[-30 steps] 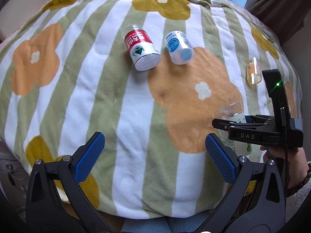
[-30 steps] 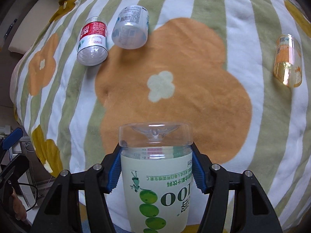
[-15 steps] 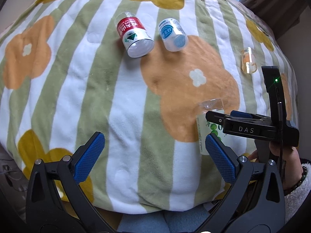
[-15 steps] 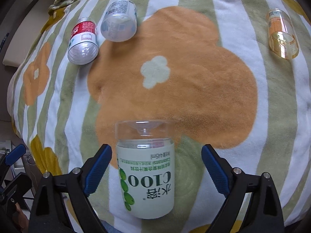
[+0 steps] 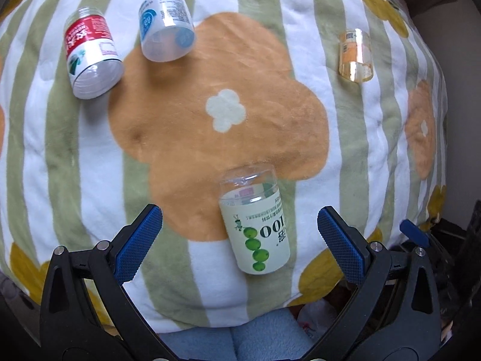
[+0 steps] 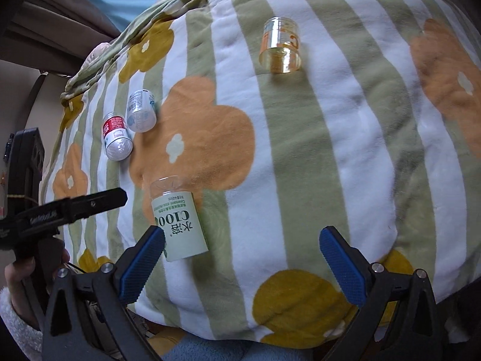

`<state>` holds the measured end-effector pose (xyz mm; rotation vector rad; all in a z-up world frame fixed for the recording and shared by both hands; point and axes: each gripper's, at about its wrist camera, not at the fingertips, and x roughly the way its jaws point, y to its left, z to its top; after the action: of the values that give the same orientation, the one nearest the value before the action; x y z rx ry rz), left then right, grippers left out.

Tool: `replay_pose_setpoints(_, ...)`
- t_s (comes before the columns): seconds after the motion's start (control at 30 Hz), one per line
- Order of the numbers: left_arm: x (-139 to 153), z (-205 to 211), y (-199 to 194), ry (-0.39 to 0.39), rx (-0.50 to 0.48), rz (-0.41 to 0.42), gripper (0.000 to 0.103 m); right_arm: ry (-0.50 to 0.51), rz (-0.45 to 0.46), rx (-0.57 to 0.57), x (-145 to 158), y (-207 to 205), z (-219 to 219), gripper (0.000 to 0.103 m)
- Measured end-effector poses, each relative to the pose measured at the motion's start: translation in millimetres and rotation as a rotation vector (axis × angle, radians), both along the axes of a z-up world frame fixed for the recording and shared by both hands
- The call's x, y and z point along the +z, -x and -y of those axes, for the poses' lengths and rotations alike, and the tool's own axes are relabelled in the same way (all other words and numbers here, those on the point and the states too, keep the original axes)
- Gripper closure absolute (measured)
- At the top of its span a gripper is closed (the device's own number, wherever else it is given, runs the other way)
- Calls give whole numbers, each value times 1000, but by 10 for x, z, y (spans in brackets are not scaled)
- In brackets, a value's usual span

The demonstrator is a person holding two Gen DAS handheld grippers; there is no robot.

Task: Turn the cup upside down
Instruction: 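Lift the clear cup with the right tool and carry it toward the left tool, then close the left tool on the cup while the right tool releases it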

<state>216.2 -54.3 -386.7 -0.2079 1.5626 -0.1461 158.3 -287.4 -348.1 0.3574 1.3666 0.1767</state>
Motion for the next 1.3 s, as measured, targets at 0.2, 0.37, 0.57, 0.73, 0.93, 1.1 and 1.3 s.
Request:
replay_pose_setpoints(0.2, -364, 210, -161, -77, -14, -82, 0, 59, 11, -26, 14, 220, 235, 0)
replay_pose_setpoints(0.37, -533, 273, -212, -93, 10, -97, 3, 60, 22, -16, 15, 289, 250, 0)
replay_pose_setpoints(0.57, -760, 286, -214, -94, 16, -150, 15, 44, 60, -16, 41, 306, 179, 0)
replay_pose_setpoints(0.73, -831, 292, -192, -69, 7, -157, 38, 14, 52, -25, -12, 302, 156, 0)
replay_pose_setpoints(0.93, -758, 304, -90, -52, -5, -117, 38, -19, 40, -34, -24, 313, 130, 0)
replay_pose_setpoints(1.1, -401, 306, -3, -28, -6, 12, 39, -43, 50, -27, 42, 323, 97, 0)
replay_pose_setpoints(1.3, 63, 374, 114, -63, -39, 286, 40, -79, 65, -16, 69, 352, 76, 0)
